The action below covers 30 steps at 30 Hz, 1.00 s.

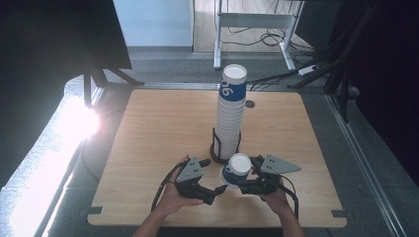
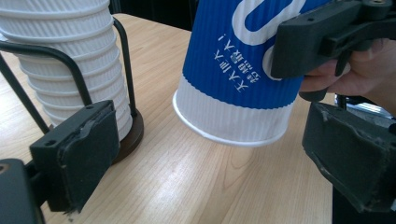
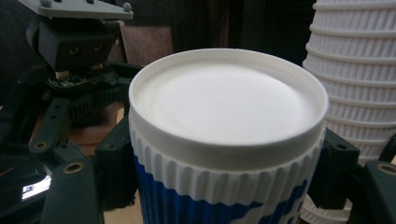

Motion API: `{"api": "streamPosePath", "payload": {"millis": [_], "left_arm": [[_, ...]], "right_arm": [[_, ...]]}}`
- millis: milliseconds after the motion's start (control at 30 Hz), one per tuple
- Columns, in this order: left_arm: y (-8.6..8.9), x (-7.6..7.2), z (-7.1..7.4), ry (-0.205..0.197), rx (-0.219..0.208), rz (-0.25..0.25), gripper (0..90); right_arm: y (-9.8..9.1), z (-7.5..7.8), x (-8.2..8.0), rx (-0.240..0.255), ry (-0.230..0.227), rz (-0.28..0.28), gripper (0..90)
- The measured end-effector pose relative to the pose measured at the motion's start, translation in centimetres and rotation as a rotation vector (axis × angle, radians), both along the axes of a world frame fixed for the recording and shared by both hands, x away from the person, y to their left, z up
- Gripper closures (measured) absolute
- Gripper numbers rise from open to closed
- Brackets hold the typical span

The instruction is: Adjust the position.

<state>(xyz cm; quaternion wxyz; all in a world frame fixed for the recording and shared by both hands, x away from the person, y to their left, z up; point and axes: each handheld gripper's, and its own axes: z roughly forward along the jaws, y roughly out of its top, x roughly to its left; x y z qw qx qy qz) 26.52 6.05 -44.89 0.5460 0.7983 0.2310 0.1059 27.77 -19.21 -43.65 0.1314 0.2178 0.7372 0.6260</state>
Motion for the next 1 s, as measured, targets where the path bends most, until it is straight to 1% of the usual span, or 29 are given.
{"api": "streamPosePath", "payload": {"millis": [67,233,367,633,733,767,867,967,1000], "left_arm": [[-0.2,0.0,0.0,0.000,0.005,-0.005,4.1],[-1.1,0.0,0.2,-0.016,0.012,-0.027,3.8],[-1.7,0.0,0.3,-0.024,0.021,-0.035,3.6],[-2.3,0.5,-0.5,-0.028,0.050,-0.027,3.8],[-2.6,0.6,-0.8,-0.025,0.053,-0.029,4.0],[-2.9,0.6,-0.9,-0.037,0.056,-0.026,4.5],[-3.1,0.5,-1.1,-0.056,0.058,-0.024,7.3],[-3.2,0.4,-1.3,-0.074,0.058,-0.028,14.0],[-3.2,0.4,-1.3,-0.074,0.058,-0.028,14.6]], "right_arm": [[0.1,0.1,0.0,0.000,-0.002,0.000,26.0],[0.5,0.3,-0.2,0.002,-0.007,0.004,26.0],[0.7,0.3,-0.3,0.001,-0.006,0.008,26.0],[0.9,0.2,-0.3,0.004,-0.003,0.016,26.0],[1.1,0.2,-0.3,0.003,0.000,0.020,26.1],[1.3,0.1,-0.4,-0.002,-0.001,0.024,26.0],[1.5,0.1,-0.4,-0.004,0.002,0.031,26.0],[1.7,0.0,-0.4,-0.012,0.001,0.033,26.0],[1.7,-0.1,-0.4,-0.014,0.001,0.033,25.9]]}}
